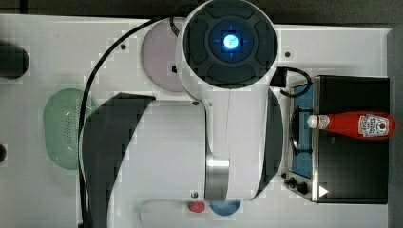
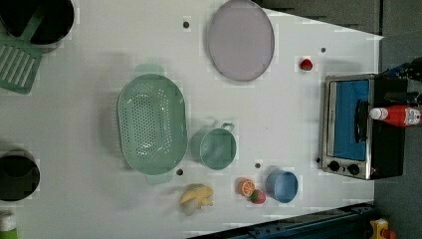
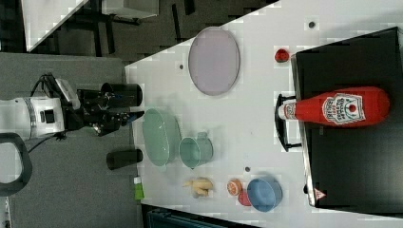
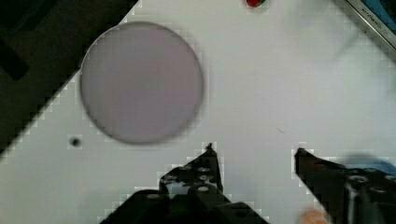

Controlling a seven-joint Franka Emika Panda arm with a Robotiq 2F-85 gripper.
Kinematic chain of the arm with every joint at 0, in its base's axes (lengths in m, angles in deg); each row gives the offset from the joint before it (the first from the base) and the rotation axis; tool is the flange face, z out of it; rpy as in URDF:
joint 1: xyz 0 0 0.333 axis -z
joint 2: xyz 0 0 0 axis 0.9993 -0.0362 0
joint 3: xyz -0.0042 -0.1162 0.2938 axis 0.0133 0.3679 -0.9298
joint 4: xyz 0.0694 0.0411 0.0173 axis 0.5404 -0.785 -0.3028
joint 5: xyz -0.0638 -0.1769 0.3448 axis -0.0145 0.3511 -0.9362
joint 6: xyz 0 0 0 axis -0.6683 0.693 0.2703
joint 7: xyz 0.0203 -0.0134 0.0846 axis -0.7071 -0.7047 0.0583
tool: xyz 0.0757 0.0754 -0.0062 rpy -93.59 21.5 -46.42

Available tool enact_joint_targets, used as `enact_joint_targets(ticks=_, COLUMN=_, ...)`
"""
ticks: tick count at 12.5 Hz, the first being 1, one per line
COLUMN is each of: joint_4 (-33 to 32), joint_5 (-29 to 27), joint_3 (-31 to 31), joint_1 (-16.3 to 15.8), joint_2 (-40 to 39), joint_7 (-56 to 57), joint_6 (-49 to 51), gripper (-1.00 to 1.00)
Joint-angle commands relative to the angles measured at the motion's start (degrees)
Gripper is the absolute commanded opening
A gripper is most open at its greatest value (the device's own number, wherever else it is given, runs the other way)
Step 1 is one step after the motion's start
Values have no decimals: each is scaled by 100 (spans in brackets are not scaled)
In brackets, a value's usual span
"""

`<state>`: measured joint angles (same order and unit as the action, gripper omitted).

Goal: Pick Ketchup from oven and place it on table.

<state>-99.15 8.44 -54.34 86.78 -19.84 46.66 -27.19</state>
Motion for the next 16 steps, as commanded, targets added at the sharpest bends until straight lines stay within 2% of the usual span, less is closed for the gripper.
enact_joint_targets(ticks=1, joint_4=-1049, joint_5=73, joint_3=244, joint_1=32, joint_2=2074, joint_7=-392, joint_6=1276, gripper=58)
enact_joint_targets(ticks=3, joint_4=-1047, joint_5=82, joint_3=263, joint_1=45, joint_2=2066, joint_7=-392, joint_6=1241, gripper=98)
enact_joint_targets(ticks=8, joint_4=-1042, joint_5=132, joint_3=836, joint_1=255, joint_2=1824, joint_7=-391, joint_6=750, gripper=100)
enact_joint_targets(ticks=16, joint_4=-985, joint_5=126, joint_3=2668, joint_1=419, joint_2=543, joint_7=-287, joint_6=-831, gripper=100)
